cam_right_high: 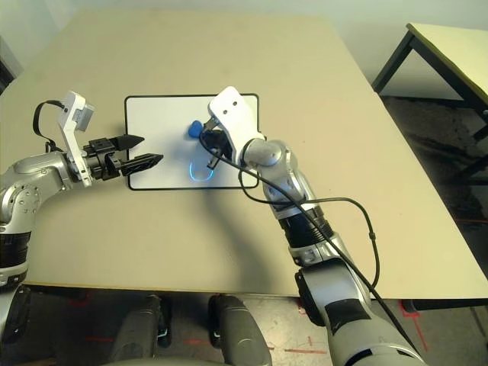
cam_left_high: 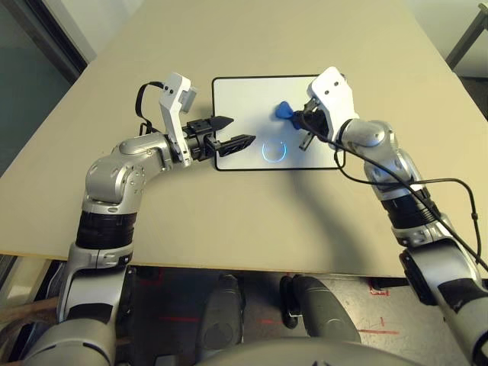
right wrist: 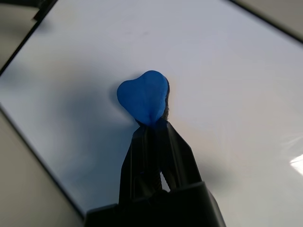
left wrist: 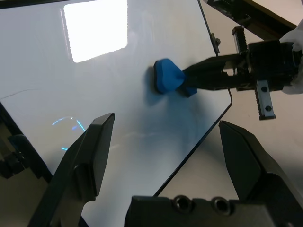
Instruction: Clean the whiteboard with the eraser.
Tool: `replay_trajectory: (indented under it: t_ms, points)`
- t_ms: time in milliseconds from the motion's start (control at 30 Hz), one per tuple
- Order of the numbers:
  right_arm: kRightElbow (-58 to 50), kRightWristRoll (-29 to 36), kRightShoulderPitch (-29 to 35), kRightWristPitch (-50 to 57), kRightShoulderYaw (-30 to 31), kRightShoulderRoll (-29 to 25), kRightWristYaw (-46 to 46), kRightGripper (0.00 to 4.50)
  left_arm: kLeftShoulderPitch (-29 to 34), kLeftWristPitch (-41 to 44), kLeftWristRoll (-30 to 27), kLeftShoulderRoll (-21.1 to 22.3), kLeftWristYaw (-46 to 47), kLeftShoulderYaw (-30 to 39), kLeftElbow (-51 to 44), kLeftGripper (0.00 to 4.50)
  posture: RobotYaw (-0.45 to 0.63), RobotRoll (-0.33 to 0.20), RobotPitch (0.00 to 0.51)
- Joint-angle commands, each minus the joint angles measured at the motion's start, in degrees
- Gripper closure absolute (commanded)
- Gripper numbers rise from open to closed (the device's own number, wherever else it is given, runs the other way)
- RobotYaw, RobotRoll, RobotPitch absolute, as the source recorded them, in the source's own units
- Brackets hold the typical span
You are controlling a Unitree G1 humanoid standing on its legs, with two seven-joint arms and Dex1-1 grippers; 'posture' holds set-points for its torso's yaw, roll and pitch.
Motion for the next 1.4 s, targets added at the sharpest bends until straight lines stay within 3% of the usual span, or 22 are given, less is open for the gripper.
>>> replay_trajectory:
  t_ms: [33, 333, 767, 1400]
  points:
    - [1.7, 0.0, 1.1, 2.6, 0.6, -0.4, 0.3, 4.50, 0.1, -0.3, 0.3, 0.3, -0.6, -0.6, 0.7, 0.00, 0.00, 0.000, 0.158]
    - [3.4, 1.9, -6.6, 4.1, -2.0, 0.7, -0.5, 4.50, -0.7, -1.4, 0.8, 0.1, -0.8, -0.6, 2.3, 0.00, -0.02, 0.000, 0.148]
    - [14.6, 2.3, -20.0, -1.8, -0.3, 9.6, -1.4, 4.50, -0.3, -0.9, 0.3, -0.3, 0.0, -0.7, 0.8, 0.00, 0.00, 0.000, 0.149]
    - [24.8, 0.9, -16.4, -9.2, 1.4, 11.7, -2.3, 4.50, 1.7, 0.7, -1.1, -0.5, 1.7, 0.0, -2.0, 0.00, 0.01, 0.000, 0.158]
